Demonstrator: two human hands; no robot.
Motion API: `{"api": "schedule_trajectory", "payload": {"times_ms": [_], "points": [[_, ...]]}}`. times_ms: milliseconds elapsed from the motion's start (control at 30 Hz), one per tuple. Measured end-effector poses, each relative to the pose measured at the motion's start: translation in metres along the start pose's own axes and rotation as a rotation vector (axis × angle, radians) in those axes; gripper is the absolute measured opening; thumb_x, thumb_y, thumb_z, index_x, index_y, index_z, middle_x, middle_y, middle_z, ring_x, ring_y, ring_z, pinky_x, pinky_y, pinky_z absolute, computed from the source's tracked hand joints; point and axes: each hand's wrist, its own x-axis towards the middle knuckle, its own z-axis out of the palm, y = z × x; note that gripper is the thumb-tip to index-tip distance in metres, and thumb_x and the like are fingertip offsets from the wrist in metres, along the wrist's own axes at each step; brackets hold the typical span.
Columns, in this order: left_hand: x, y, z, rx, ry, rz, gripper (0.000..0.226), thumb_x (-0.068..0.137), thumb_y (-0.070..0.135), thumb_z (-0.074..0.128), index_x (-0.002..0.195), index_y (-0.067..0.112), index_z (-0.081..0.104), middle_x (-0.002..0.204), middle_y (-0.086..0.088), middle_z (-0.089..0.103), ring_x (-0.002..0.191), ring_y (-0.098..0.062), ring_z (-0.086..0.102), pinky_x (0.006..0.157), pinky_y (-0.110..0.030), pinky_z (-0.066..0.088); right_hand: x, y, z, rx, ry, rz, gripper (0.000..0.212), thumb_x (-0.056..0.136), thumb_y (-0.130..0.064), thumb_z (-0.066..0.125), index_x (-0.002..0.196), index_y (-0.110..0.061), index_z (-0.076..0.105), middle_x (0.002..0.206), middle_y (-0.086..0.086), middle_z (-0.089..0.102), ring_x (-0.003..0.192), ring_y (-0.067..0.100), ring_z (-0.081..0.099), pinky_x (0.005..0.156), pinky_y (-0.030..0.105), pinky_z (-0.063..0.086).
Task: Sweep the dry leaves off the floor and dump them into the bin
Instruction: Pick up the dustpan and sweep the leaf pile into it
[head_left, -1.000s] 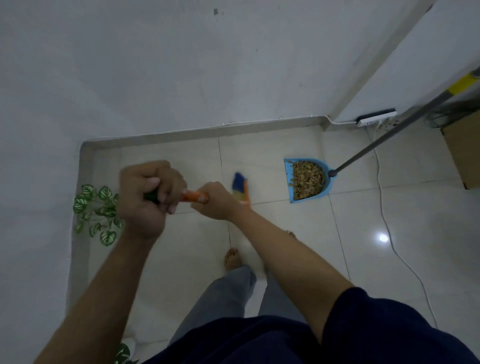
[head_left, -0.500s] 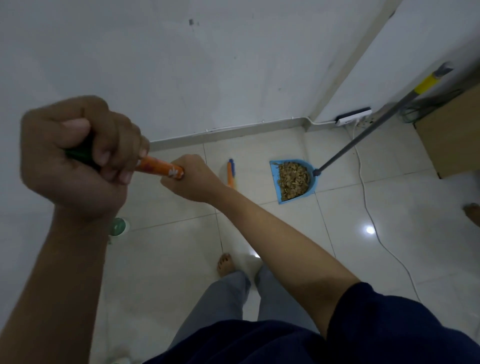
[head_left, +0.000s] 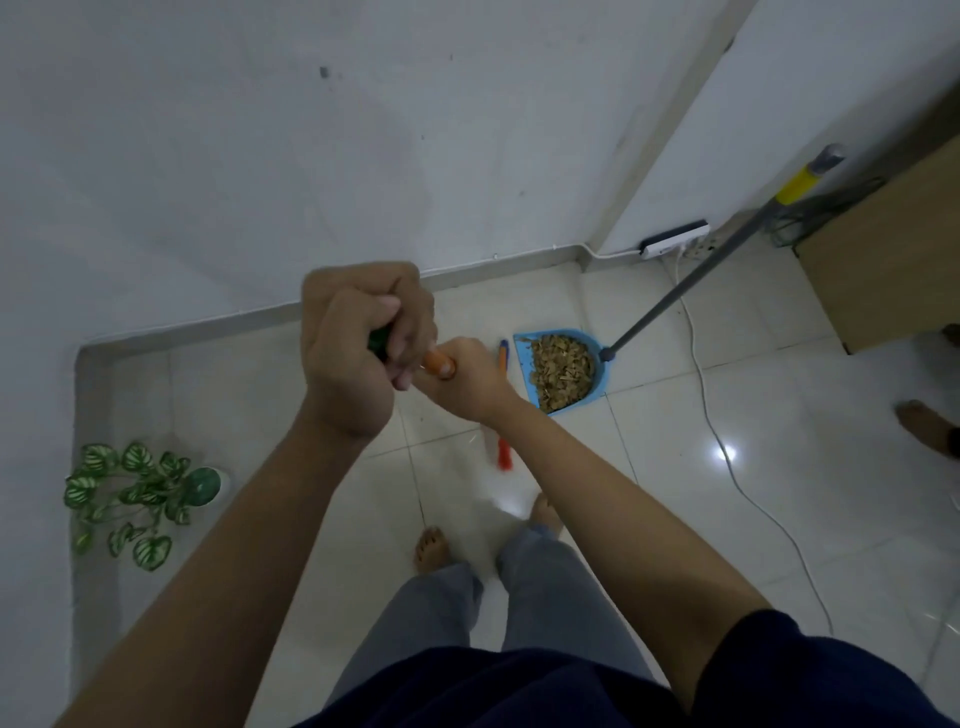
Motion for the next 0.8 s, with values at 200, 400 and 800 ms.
{"api": "schedule_trajectory", "payload": {"times_ms": [200, 400, 800], "points": [[0.051, 0.003, 0.026, 0.101, -0.013, 0.153, 0.024, 0.074, 0.019, 0.04, 0.051, 0.022, 0.043, 0.04, 0.016, 0.039, 0.032, -0.012, 0.033, 0.042, -0.032, 0.03, 0.024, 0.002, -0.039, 0.042, -0.03, -0.063, 0.047, 0.079, -0.009, 0.06, 0.045, -0.016, 0.028, 0.046, -0.002, 0.036, 0.045, 0.005, 0.037, 0.043, 0.016, 0.028], [0.053, -0.088, 0.04, 0.395, 0.238, -0.017, 0.021, 0.076, 0.02, 0.057, 0.057, 0.023, 0.05, 0.047, 0.011, 0.053, 0.044, -0.017, 0.05, 0.052, -0.032, 0.045, 0.035, 0.03, -0.076, -0.04, -0.335, -0.191, 0.024, 0.084, -0.016, 0.066, 0.102, -0.002, 0.059, 0.109, 0.019, 0.064, 0.103, 0.029, 0.059, 0.086, 0.035, 0.045], [0.062, -0.148, 0.067, 0.358, 0.636, -0.102, 0.03, 0.077, 0.017, 0.053, 0.05, 0.017, 0.038, 0.04, 0.017, 0.041, 0.039, 0.0, 0.044, 0.052, -0.016, 0.046, 0.115, 0.188, -0.291, -1.366, -0.383, 0.216, 0.045, 0.09, -0.022, 0.047, 0.134, -0.011, 0.044, 0.137, 0.012, 0.044, 0.127, 0.032, 0.043, 0.107, 0.048, 0.03]]}}
